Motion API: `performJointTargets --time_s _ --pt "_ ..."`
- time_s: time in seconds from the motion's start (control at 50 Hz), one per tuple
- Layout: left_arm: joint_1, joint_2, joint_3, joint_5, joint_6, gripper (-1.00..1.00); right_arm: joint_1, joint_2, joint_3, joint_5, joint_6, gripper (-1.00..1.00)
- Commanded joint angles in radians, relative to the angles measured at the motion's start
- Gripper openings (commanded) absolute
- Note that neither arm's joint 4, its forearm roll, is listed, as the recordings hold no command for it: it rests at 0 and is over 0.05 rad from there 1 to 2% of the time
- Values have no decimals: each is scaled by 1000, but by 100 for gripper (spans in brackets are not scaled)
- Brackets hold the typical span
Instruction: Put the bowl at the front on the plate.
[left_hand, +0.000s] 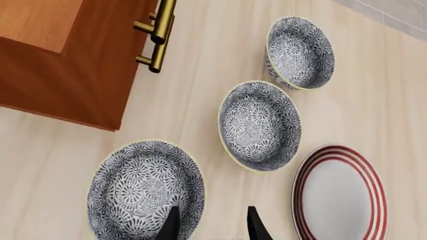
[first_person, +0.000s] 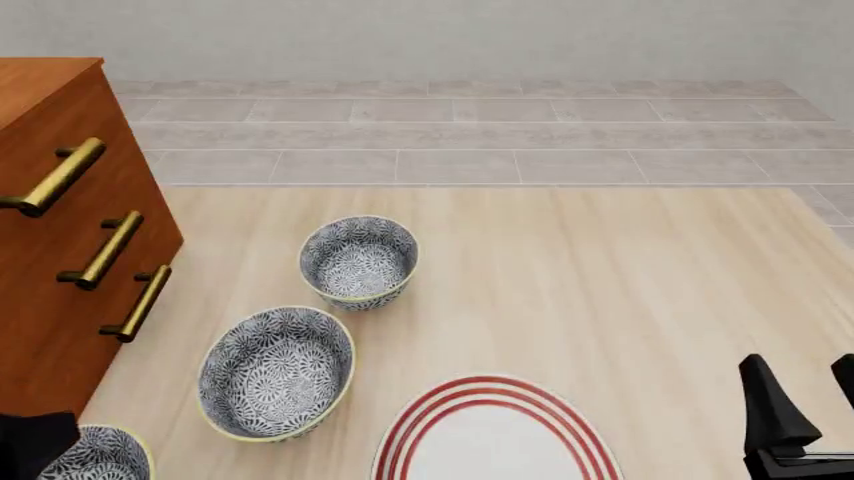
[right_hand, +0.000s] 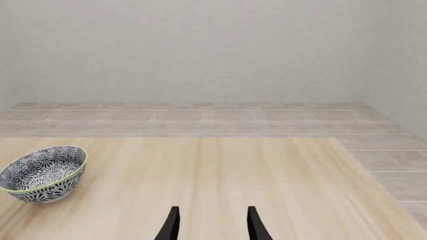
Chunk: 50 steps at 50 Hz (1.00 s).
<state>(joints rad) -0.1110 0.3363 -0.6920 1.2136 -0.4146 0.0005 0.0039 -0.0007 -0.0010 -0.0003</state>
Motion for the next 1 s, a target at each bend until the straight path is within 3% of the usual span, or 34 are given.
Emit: performJointTargets --time_s 0.02,1.0 --pt "12 -24 65 -6 -10 100 0 1 0 0 0 100" --pt "47 38 339 -250 -34 100 0 1 0 0 0 100"
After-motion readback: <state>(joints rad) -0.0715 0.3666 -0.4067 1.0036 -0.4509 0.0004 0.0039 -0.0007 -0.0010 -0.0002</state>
